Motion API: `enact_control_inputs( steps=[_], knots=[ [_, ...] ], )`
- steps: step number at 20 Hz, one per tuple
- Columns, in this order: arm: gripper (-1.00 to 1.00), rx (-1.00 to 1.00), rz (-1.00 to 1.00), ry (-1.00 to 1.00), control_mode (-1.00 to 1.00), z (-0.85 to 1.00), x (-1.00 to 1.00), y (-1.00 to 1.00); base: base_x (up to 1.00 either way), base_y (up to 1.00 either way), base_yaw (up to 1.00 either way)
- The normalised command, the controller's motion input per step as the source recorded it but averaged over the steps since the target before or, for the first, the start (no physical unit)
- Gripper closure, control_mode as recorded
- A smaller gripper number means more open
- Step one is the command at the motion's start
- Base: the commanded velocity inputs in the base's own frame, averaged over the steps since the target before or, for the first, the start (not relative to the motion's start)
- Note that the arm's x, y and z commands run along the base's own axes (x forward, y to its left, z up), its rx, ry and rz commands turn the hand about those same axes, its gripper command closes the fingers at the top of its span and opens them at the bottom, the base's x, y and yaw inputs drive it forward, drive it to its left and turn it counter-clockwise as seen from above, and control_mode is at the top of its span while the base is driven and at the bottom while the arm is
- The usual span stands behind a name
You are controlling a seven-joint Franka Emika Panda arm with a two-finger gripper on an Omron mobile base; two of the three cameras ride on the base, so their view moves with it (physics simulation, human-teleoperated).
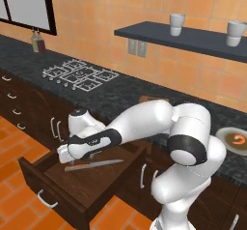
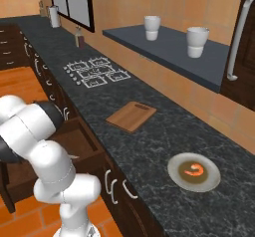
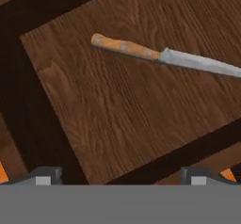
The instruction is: Pick up the knife from the drawer and place it on the cutting board. Then place the meat from the plate to the cutting board.
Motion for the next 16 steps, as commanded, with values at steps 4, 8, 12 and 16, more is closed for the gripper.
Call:
enact_control_inputs(
  steps=[4,8,12,16],
  knots=[
    [-1.0,-0.02,0.76,-0.11,-1.0,0.05,0.0,-0.06,0.0,0.0,0.0],
    [-1.0,-0.03,0.69,-0.09,-1.0,-0.08,0.22,-0.22,0.0,0.0,0.0],
    [-1.0,0.07,0.08,0.05,-1.0,-0.22,0.55,-0.18,0.0,0.0,0.0],
    [-1.0,0.0,0.0,0.01,-1.0,-0.12,0.29,0.0,0.0,0.0,0.0]
  ],
)
